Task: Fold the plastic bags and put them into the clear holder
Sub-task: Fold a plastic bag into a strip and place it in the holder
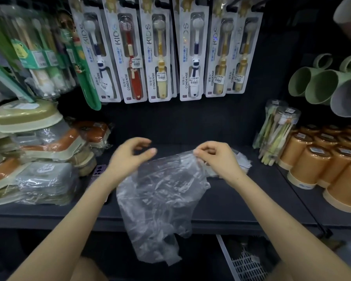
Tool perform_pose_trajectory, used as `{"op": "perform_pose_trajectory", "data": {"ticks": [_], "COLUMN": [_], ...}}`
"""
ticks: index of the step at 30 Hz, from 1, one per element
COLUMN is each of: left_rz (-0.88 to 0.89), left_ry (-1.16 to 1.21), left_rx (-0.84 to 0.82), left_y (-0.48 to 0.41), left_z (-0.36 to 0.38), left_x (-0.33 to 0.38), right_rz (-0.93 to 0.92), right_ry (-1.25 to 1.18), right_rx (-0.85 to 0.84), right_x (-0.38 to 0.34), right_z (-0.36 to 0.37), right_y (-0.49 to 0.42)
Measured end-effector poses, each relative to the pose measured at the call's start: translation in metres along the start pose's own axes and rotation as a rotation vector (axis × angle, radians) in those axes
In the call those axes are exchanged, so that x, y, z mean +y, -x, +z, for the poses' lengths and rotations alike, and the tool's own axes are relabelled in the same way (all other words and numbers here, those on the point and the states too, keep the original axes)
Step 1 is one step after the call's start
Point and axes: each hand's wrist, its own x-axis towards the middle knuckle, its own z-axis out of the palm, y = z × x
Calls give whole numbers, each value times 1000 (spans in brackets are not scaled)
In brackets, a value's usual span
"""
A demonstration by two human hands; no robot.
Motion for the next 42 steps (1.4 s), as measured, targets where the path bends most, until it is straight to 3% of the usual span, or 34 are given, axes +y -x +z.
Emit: {"op": "perform_pose_trajectory", "data": {"ticks": [2, 4, 8, 13, 18, 24, 28, 35, 42], "left_rz": [138, 155, 64, -160, -319, -413, -463, -501, -605], "left_ry": [-145, -111, 124, 498, 789, 907, 991, 820, 680], "left_rx": [-184, -266, -105, 44, 146, 174, 169, 386, 374], "left_y": [-3, -6, -15, -20, -30, -40, -40, -45, -61], "left_z": [23, 41, 51, 46, 33, 27, 24, 27, 38], "left_x": [26, 38, 27, 9, -11, -41, -53, -68, -79], "right_rz": [-51, -48, 44, 102, 115, 114, 137, 157, 195], "right_ry": [-68, -170, -275, -281, -247, -116, -105, 69, 143], "right_rx": [-55, -74, -39, -318, -379, -437, -390, -237, -185], "right_x": [-15, -22, -4, 33, 50, 67, 77, 93, 96], "right_z": [6, 9, 9, 14, 18, 27, 28, -12, -33], "right_y": [-2, -2, 5, 14, 9, -6, -15, -36, -47]}}
